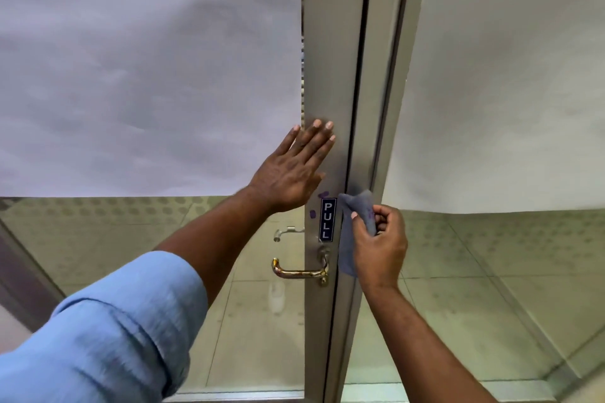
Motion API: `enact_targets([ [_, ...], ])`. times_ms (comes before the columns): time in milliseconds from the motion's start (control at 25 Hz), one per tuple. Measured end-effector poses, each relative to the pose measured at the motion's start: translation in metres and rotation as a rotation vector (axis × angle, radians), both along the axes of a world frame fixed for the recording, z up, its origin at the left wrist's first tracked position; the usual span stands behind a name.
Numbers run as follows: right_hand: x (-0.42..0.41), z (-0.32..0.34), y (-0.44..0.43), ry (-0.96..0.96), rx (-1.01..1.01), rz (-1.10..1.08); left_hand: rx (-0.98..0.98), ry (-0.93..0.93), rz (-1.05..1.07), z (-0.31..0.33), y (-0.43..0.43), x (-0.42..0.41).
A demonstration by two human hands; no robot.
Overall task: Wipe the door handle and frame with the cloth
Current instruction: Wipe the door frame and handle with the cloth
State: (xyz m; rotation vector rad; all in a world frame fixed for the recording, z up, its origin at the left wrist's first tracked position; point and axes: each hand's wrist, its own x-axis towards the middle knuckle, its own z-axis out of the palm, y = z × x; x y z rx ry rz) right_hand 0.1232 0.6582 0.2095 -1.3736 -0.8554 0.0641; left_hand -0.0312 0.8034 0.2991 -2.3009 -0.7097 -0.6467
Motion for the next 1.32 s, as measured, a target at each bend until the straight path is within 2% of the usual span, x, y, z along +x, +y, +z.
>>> enact_targets([
  [120,0.0,0.002,0.02,-0.086,0.066,-0.08,0.05,-0.007,-0.033,-0.006,0.016,0.002],
  [520,-0.026,-0.029,0.073,-0.385,-0.044,-0.008,0.23,-0.054,-0.123,-0.019,0.042,0.006],
  [880,-0.02,-0.087,0.069,-0.767,-0.162,0.024,0.208,-0.056,-0.113,-0.021,0.049,0.007],
  [1080,-0.018,-0.089,0.062,-0.712,-0.159,0.096,0.193,-0.069,-0.118,-0.023,0.051,0.008],
  [1240,-0.014,-0.058,0.074,-0.539,-0.059,0.025,0.201,-0.079,-0.121,-0.024,0.049,0.008],
  [1320,-0.012,-0.054,0.076,-0.566,-0.053,-0.021,0.201,-0.075,-0.128,-0.024,0.05,0.008],
])
